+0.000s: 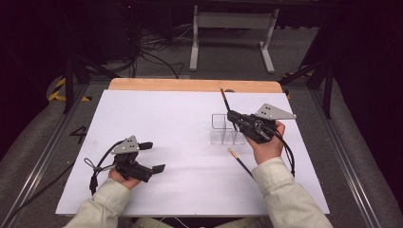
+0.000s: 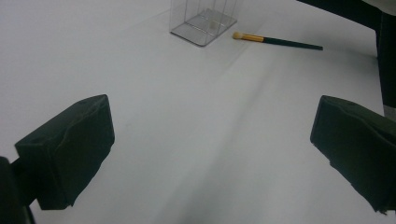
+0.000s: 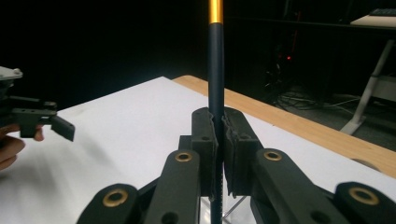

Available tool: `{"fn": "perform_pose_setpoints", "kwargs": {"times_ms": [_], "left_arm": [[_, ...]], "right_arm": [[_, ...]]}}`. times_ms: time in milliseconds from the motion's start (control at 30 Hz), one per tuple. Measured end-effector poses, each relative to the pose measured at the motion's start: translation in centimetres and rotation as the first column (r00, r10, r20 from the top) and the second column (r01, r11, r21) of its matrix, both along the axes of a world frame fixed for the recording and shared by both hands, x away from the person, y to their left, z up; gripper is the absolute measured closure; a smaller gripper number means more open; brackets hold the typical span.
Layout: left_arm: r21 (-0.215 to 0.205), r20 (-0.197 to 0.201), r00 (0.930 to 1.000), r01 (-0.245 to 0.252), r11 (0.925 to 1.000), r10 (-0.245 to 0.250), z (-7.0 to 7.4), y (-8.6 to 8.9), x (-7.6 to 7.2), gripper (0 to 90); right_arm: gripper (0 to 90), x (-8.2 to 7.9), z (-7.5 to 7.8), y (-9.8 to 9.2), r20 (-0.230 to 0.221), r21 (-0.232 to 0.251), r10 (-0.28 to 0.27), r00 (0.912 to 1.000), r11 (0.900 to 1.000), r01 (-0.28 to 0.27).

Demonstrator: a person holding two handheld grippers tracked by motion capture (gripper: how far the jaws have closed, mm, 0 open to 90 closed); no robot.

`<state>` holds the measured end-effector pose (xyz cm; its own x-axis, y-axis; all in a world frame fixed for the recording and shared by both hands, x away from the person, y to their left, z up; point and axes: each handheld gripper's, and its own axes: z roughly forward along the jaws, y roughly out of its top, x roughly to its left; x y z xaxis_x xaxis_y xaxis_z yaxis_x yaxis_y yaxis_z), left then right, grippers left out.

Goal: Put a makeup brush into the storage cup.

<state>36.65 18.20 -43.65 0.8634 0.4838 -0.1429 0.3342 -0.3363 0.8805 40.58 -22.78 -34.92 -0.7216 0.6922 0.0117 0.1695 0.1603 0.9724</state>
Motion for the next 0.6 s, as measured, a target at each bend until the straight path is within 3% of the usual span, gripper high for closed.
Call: {"fn": "perform_pose_setpoints", "kwargs": {"times_ms": [233,600], "left_arm": [[0.002,0.018,0.9997,-0.016,0.9999,0.015,-0.1,0.0,-0.1,0.0],[0.020,0.026,0.9996,-0.008,0.9998,0.007,-0.1,-0.3,-0.3,0.0]], "right_arm": [[84.0,0.4,-0.6,0.4,0.054,0.013,-0.055,0.9970,0.998,0.055],[84.0,1.4,-1.6,0.8,0.034,0.007,-0.102,0.9941,0.995,0.102]]}}
